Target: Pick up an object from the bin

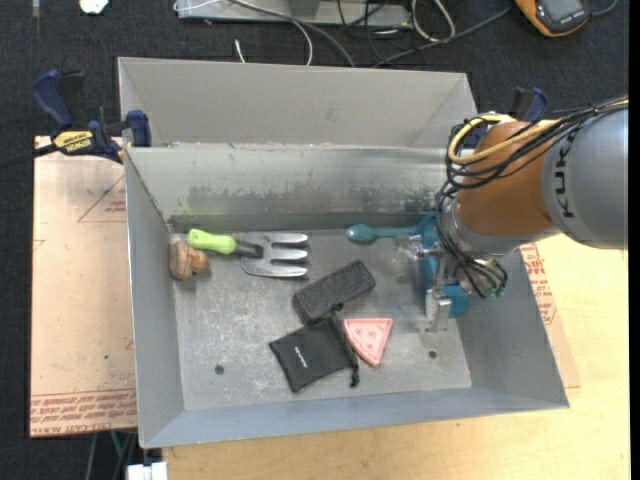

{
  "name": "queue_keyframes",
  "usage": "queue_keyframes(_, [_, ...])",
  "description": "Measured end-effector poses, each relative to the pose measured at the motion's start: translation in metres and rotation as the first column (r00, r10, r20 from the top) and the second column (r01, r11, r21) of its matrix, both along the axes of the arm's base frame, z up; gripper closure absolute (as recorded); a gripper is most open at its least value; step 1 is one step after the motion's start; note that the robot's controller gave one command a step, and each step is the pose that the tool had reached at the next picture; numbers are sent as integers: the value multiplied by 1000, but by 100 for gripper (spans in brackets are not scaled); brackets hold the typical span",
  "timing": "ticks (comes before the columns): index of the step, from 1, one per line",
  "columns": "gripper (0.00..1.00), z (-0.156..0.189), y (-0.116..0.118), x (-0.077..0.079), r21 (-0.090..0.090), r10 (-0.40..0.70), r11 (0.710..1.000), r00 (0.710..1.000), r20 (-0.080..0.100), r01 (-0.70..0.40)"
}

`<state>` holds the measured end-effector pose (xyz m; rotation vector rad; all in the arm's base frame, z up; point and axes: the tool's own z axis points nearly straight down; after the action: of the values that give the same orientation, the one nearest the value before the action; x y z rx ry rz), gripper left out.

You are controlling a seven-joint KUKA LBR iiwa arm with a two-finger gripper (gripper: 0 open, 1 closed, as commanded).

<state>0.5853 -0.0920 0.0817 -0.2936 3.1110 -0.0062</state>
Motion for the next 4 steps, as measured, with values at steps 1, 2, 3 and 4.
queue_keyframes(1, [0,-7,26,-9,5,115,993,993,-6,-115])
queue_keyframes(2, [0,-11,87,-60,5,115,993,993,-6,-115])
queue_keyframes(3, [100,-11,111,-63,3,134,991,991,-4,-134])
queue_keyframes(4, [0,-12,87,-46,-1,143,990,990,-1,-143])
